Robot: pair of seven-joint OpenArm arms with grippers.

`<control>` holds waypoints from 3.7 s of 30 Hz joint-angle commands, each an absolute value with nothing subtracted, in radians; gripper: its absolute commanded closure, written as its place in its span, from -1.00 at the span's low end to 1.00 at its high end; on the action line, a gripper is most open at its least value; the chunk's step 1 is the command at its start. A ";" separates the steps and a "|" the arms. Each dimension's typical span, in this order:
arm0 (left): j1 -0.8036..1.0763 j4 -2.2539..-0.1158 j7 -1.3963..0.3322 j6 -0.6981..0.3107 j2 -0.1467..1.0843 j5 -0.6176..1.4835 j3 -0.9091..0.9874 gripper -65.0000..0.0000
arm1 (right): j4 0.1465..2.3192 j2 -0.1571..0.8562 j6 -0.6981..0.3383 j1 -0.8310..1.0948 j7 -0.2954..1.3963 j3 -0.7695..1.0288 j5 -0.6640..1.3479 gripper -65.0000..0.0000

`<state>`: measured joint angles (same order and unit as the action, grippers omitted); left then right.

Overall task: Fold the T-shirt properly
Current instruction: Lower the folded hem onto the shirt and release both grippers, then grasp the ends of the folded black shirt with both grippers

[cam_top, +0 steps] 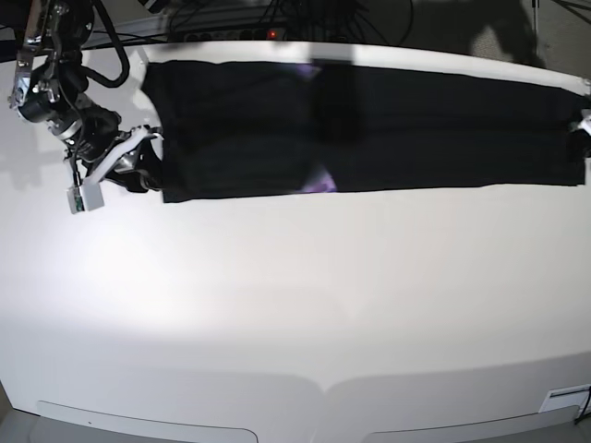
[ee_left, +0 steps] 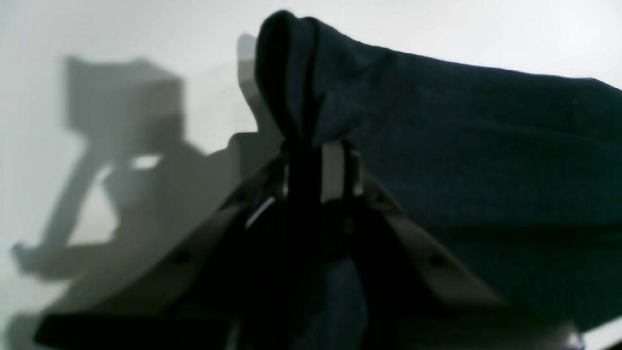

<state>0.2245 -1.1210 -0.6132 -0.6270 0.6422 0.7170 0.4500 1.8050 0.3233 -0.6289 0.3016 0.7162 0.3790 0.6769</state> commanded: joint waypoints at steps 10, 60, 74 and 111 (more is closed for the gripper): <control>0.264 -1.299 -0.970 -0.616 0.739 1.345 0.457 1.00 | 1.817 0.296 -0.640 0.294 0.699 0.384 0.684 0.42; 0.280 -1.782 -0.696 -0.593 0.198 1.008 -0.107 0.17 | 1.817 0.297 -0.640 0.294 0.697 0.382 0.681 0.42; 0.396 -1.777 -0.542 -0.521 0.203 0.421 0.071 0.20 | 1.817 0.303 -0.640 0.294 0.766 0.384 0.682 0.42; 0.352 -1.531 -0.392 -0.403 0.200 0.082 0.070 0.20 | 1.385 0.417 -0.641 0.128 1.226 0.392 1.030 -0.29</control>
<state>0.3431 -1.5417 -0.3168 -0.4252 0.1959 0.1169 0.0666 1.3781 0.4030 -0.6376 0.1333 1.2266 0.3901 1.0321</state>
